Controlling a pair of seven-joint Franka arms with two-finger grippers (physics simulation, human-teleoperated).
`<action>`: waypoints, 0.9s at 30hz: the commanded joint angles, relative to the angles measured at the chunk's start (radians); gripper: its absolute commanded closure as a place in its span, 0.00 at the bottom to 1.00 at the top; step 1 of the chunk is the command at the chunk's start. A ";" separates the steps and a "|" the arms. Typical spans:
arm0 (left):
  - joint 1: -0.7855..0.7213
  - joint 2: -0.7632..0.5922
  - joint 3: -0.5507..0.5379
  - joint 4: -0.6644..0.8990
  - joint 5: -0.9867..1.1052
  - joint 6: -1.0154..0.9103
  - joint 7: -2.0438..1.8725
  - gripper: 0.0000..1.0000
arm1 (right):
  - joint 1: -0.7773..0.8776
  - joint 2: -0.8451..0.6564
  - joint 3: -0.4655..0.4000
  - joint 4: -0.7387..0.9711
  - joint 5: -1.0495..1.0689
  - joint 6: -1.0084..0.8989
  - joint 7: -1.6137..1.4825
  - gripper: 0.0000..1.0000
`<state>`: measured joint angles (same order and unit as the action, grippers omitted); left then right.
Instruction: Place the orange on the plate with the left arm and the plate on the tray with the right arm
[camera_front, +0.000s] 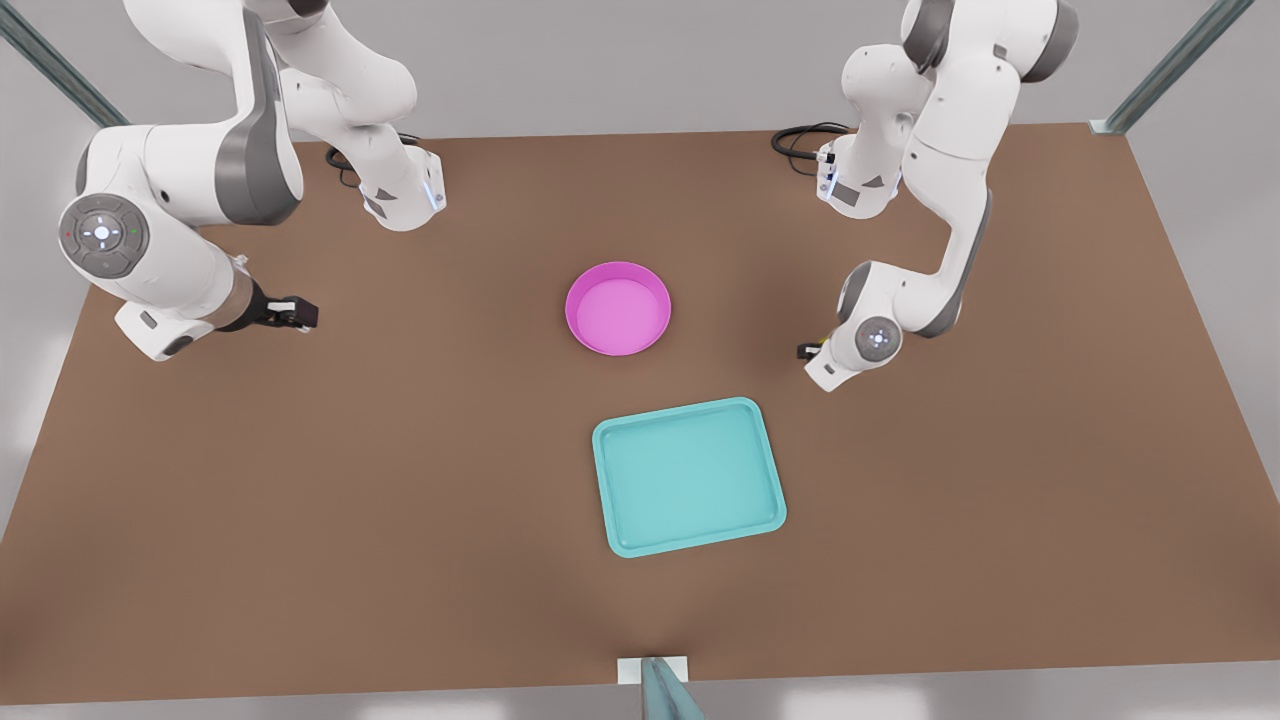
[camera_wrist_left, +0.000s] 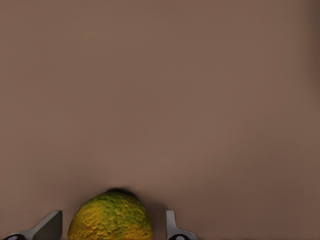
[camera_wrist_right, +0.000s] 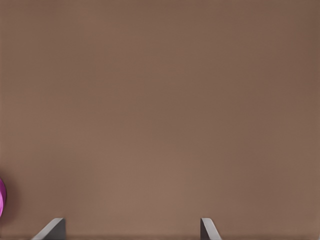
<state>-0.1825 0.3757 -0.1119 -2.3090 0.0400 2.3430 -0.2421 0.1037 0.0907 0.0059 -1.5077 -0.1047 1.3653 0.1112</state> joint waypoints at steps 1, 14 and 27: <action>0.000 0.002 0.000 0.000 0.001 0.005 0.014 0.11 | 0.001 0.000 0.000 0.001 0.000 0.000 0.005 0.00; -0.008 -0.032 -0.014 0.140 -0.003 -0.206 -0.068 0.33 | -0.001 0.004 0.000 -0.002 0.000 0.008 -0.001 0.00; -0.584 0.325 -0.155 0.836 -0.186 -0.485 -0.829 0.33 | -0.009 0.007 0.000 -0.028 0.004 0.029 -0.004 0.00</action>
<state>-0.7648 0.7004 -0.2665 -1.4638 -0.1331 1.9047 -0.6172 0.0954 0.0991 0.0063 -1.5330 -0.1019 1.3864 0.1100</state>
